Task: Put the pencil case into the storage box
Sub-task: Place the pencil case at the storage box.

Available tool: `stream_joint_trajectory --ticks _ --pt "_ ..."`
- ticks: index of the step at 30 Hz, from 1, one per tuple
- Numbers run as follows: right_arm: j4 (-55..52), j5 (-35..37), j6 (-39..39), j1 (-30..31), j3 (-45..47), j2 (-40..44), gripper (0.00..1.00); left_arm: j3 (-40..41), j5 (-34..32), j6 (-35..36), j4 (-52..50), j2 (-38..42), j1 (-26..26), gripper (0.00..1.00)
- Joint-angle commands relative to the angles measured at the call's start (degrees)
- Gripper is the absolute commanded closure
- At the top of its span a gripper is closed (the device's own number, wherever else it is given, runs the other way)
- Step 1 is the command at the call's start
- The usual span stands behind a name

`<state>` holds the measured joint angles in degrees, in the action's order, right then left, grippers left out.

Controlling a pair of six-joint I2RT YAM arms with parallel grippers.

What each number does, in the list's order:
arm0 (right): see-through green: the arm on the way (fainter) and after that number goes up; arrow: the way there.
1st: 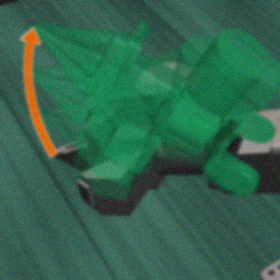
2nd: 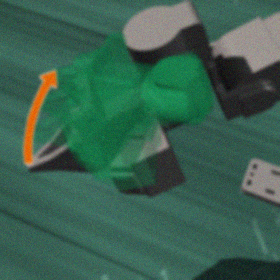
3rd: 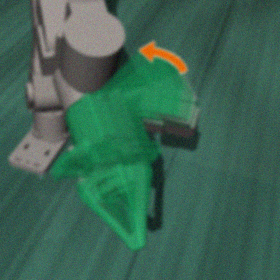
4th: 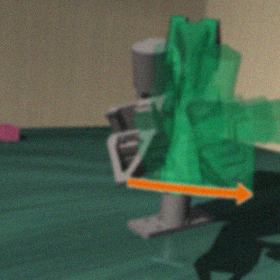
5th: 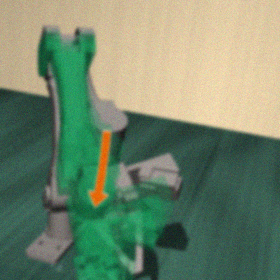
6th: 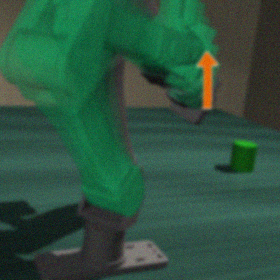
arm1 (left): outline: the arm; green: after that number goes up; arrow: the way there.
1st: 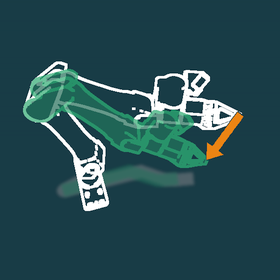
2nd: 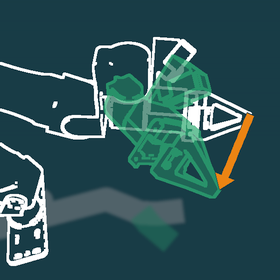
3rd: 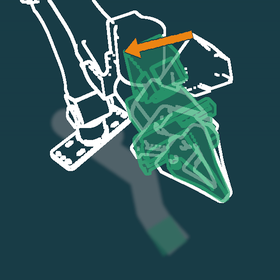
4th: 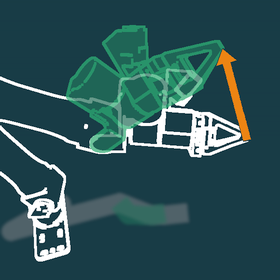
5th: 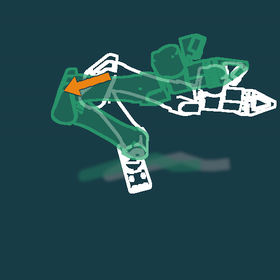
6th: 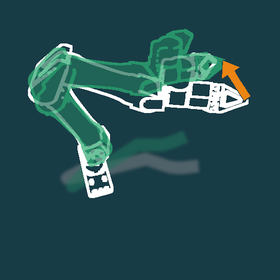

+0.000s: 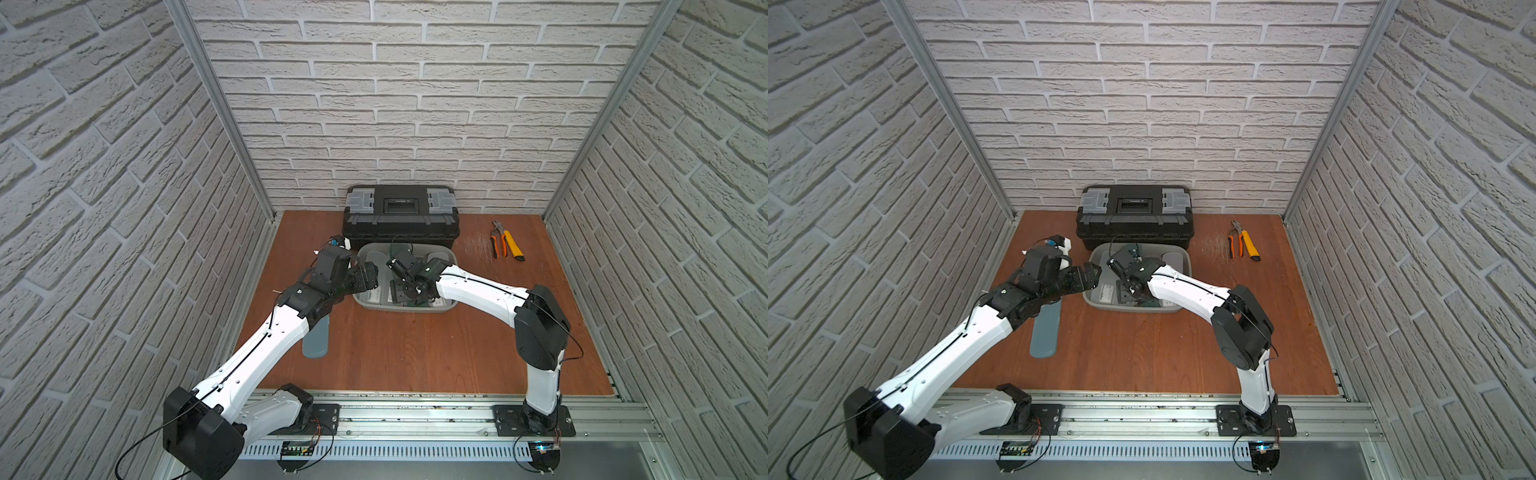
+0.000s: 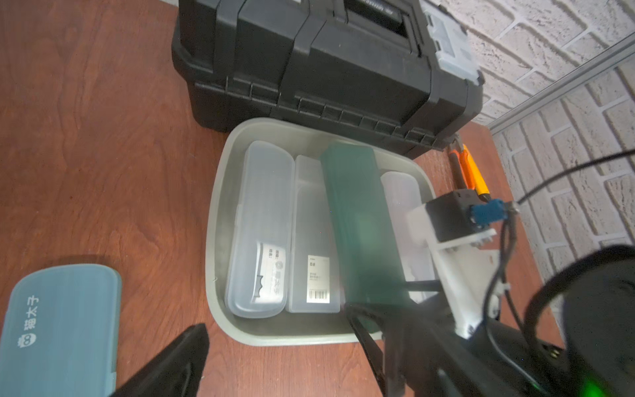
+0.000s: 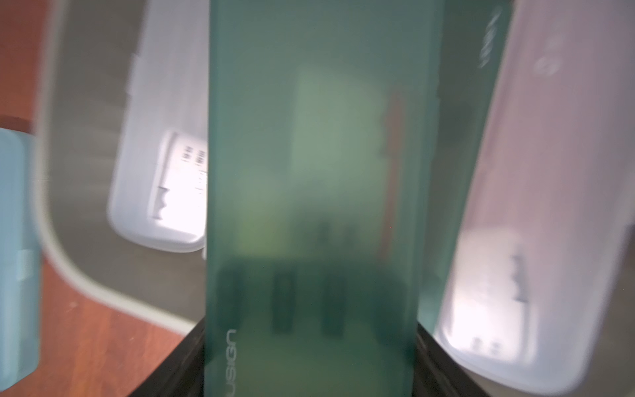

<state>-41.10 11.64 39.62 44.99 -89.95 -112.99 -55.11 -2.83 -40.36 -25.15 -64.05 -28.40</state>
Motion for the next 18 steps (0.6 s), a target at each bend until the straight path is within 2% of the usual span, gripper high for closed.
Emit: stream_joint_trajectory --ticks 1,3,4,7,8,14,18 --pt "4.6 -0.1 3.8 0.0 -0.5 0.1 0.63 1.8 -1.9 -1.2 2.2 1.9 -0.4 0.02" --pt "5.8 -0.1 4.9 0.1 0.0 0.0 0.61 2.4 -2.3 -1.1 1.5 2.5 -0.4 0.01" --pt "5.9 -0.2 5.1 0.0 0.0 0.0 0.57 2.5 -2.7 -1.1 1.0 2.8 -0.4 0.01" --pt "6.2 -1.5 5.1 0.1 -0.6 -2.2 0.31 3.1 -3.6 -0.9 0.0 3.8 -0.4 0.02" --pt "6.3 -2.0 5.2 0.0 -0.6 -2.4 0.28 3.3 -3.8 -0.9 -0.2 3.9 -0.4 0.02" --pt "8.0 -4.6 5.1 0.0 -0.5 -2.2 0.15 4.9 -7.1 -1.7 -2.0 6.0 -0.4 0.01" --pt "7.9 -5.2 3.4 0.1 -1.3 -1.8 0.12 7.0 -9.8 -2.2 -3.3 8.4 0.7 0.01"
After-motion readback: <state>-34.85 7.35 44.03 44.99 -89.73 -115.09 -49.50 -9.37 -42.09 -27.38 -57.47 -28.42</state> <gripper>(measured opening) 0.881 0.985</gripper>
